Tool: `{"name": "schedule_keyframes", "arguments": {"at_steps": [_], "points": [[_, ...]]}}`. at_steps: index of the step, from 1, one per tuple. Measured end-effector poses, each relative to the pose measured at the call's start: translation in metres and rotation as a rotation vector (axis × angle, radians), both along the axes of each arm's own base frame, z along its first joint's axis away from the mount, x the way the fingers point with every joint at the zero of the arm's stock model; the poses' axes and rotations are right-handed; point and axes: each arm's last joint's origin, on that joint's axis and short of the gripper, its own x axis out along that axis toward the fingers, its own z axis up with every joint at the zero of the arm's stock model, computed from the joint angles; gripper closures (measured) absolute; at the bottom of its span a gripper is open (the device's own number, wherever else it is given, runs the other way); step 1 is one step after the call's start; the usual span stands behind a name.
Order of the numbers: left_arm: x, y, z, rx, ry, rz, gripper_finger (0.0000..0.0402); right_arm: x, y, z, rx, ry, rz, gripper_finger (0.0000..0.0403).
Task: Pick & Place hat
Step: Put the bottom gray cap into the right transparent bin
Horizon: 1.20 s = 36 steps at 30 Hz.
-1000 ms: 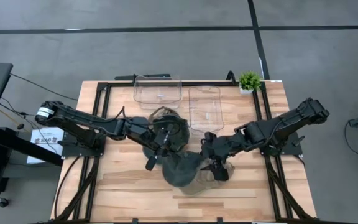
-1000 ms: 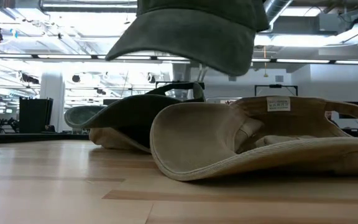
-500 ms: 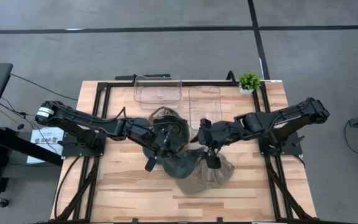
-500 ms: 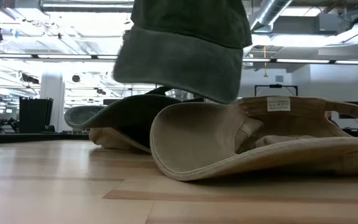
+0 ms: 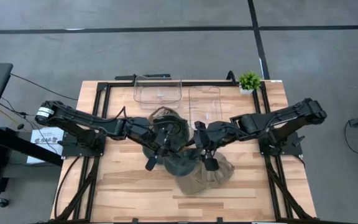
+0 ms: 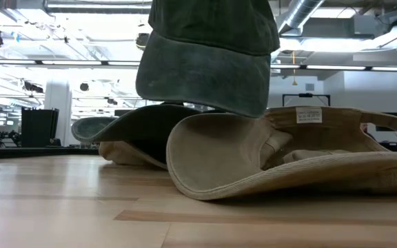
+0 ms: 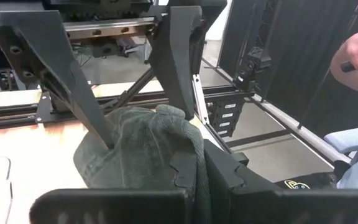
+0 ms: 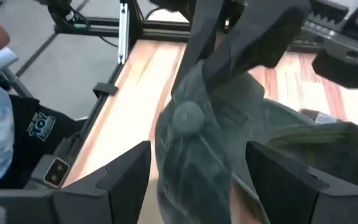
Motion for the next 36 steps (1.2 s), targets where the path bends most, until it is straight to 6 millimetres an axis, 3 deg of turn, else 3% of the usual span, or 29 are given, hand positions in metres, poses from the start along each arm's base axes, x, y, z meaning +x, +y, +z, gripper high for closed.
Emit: {"name": "schedule_keyframes", "arguments": {"at_steps": [4, 8, 11, 16, 23, 29, 36], "points": [[0.000, 0.000, 0.000, 0.000, 0.000, 0.002, 0.0389, 0.004, -0.002, -0.004, 0.013, 0.015, 0.013, 0.0160], [0.000, 0.000, 0.000, 0.001, 0.000, 0.003, 0.0387, 0.005, -0.001, -0.003, 0.033, -0.003, 0.033, 0.0202], [0.000, 0.001, 0.000, 0.001, 0.000, 0.005, 0.0387, 0.006, -0.001, -0.002, 0.039, -0.015, 0.037, 0.0257], [0.000, 0.001, 0.000, 0.006, -0.008, 0.011, 0.0385, 0.006, 0.000, 0.009, 0.036, -0.040, 0.069, 0.0383], [0.000, 0.001, 0.000, 0.000, -0.002, 0.014, 0.0347, 0.002, -0.001, 0.027, 0.026, -0.033, 0.069, 0.0398], [-0.002, 0.002, 0.002, -0.002, -0.002, 0.014, 0.0291, -0.002, -0.002, 0.027, 0.017, 0.029, 0.066, 0.0400], [-0.032, 0.008, 0.042, -0.030, -0.143, 0.013, 0.0245, -0.007, -0.017, 0.025, -0.004, 0.092, 0.025, 0.0401]]}}
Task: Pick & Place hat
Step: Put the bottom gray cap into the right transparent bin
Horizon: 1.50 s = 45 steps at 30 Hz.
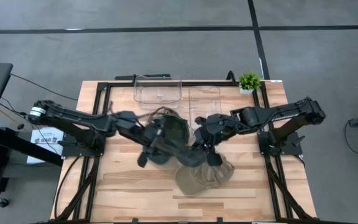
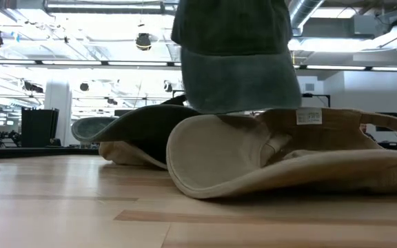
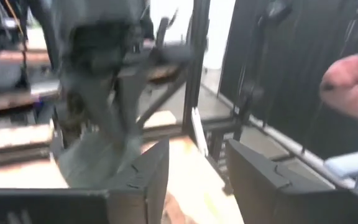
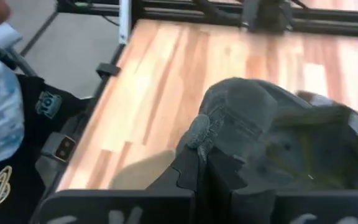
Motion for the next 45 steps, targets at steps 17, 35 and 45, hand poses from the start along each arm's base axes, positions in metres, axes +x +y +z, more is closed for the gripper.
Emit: {"name": "schedule_keyframes", "arguments": {"at_steps": [17, 35, 45], "points": [[-0.062, 0.013, 0.036, -0.005, -0.029, 0.000, 0.0238, -0.050, -0.117, 0.064, -0.247, -0.014, -0.201, 0.0402], [-0.060, 0.016, 0.026, 0.075, 0.046, 0.097, 0.0238, -0.072, -0.272, 0.020, -0.178, -0.014, -0.170, 0.0403], [-0.059, 0.022, 0.026, 0.216, 0.012, 0.268, 0.0238, -0.057, -0.336, -0.053, -0.051, 0.095, -0.141, 0.0403]]}}
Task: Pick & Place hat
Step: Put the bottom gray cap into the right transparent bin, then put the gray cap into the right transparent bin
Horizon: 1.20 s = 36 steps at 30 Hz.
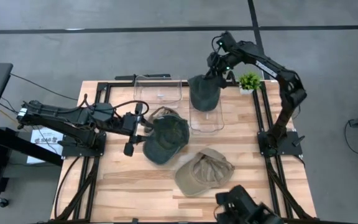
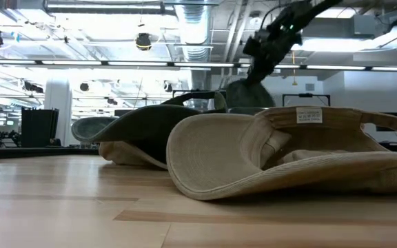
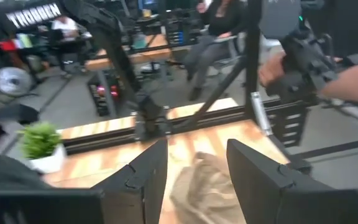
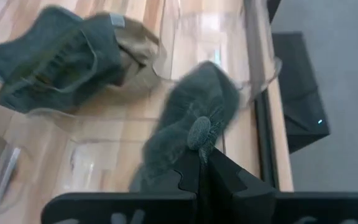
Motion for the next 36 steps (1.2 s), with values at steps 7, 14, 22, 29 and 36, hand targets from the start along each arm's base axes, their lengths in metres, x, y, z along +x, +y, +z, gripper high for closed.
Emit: {"name": "schedule_keyframes", "arguments": {"at_steps": [7, 14, 22, 29, 36], "points": [[0.002, 0.015, -0.001, 0.007, 0.013, 0.075, 0.0238, 0.006, -0.017, -0.029, 0.030, 0.046, 0.008, 0.0403], [0.003, 0.027, -0.002, 0.005, 0.019, 0.131, 0.0238, 0.007, -0.016, -0.032, 0.017, 0.097, -0.018, 0.0365], [0.004, 0.034, -0.002, 0.005, 0.022, 0.162, 0.0238, 0.008, -0.013, -0.031, 0.026, 0.125, -0.042, 0.0276], [0.005, 0.034, -0.018, 0.007, 0.066, 0.164, 0.0238, -0.002, -0.003, -0.007, 0.005, 0.099, -0.072, 0.0191], [0.006, 0.034, -0.039, -0.023, 0.127, 0.171, 0.0238, -0.016, 0.024, 0.039, -0.032, -0.001, -0.135, 0.0154]]}}
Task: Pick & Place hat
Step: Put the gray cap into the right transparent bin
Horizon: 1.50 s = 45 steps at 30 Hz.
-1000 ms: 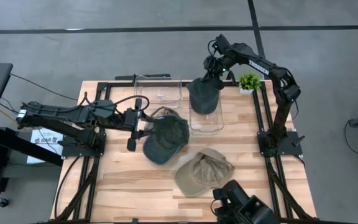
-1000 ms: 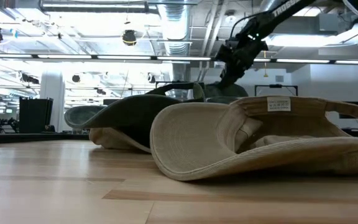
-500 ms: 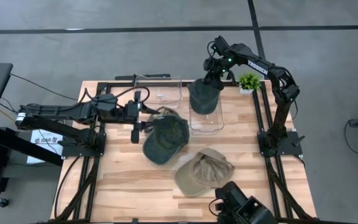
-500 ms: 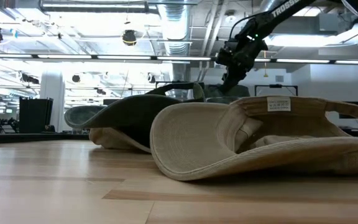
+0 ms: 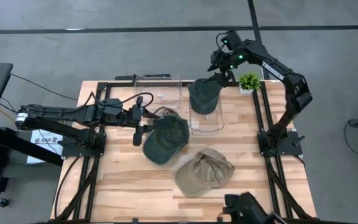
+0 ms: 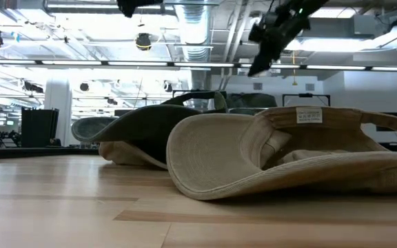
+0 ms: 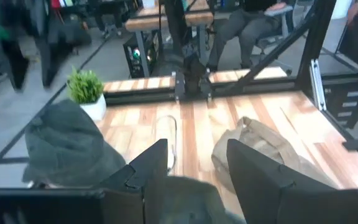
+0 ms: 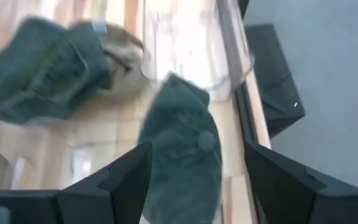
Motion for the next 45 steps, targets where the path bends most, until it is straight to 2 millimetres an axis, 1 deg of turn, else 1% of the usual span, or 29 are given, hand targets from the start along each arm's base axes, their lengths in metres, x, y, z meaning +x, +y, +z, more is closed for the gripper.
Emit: {"name": "schedule_keyframes", "arguments": {"at_steps": [3, 5, 10, 15, 19, 24, 27, 32, 36, 39, 45], "points": [[0.000, 0.000, -0.012, -0.040, 0.033, 0.011, 0.0238, -0.001, 0.022, 0.020, -0.005, -0.042, 0.003, 0.0154], [0.000, -0.001, -0.020, -0.073, 0.052, 0.019, 0.0238, 0.002, 0.041, 0.030, -0.015, -0.047, 0.026, 0.0154], [-0.003, -0.008, -0.043, -0.176, 0.120, 0.021, 0.0238, 0.023, 0.095, 0.044, -0.101, 0.001, 0.038, 0.0154], [-0.008, -0.020, -0.067, -0.258, 0.200, 0.006, 0.0238, 0.043, 0.144, 0.045, -0.154, 0.067, -0.016, 0.0155], [-0.013, -0.032, -0.081, -0.302, 0.246, -0.027, 0.0238, 0.052, 0.181, 0.043, -0.136, 0.105, -0.041, 0.0155], [-0.019, -0.049, -0.088, -0.319, 0.273, -0.095, 0.0238, 0.056, 0.225, 0.041, -0.068, 0.126, -0.079, 0.0155], [-0.022, -0.060, -0.088, -0.315, 0.274, -0.149, 0.0238, 0.056, 0.252, 0.041, -0.048, 0.123, -0.102, 0.0155], [-0.026, -0.076, -0.084, -0.318, 0.241, -0.231, 0.0238, 0.058, 0.295, 0.034, -0.030, 0.126, -0.147, 0.0155], [-0.030, -0.085, -0.084, -0.319, 0.243, -0.270, 0.0238, 0.061, 0.329, 0.023, -0.035, 0.140, -0.172, 0.0155], [-0.032, -0.088, -0.083, -0.333, 0.234, -0.232, 0.0238, 0.064, 0.351, 0.012, -0.046, 0.153, -0.192, 0.0155], [-0.032, -0.088, -0.083, -0.373, 0.195, -0.080, 0.0238, 0.074, 0.390, -0.017, -0.079, 0.192, -0.217, 0.0155]]}}
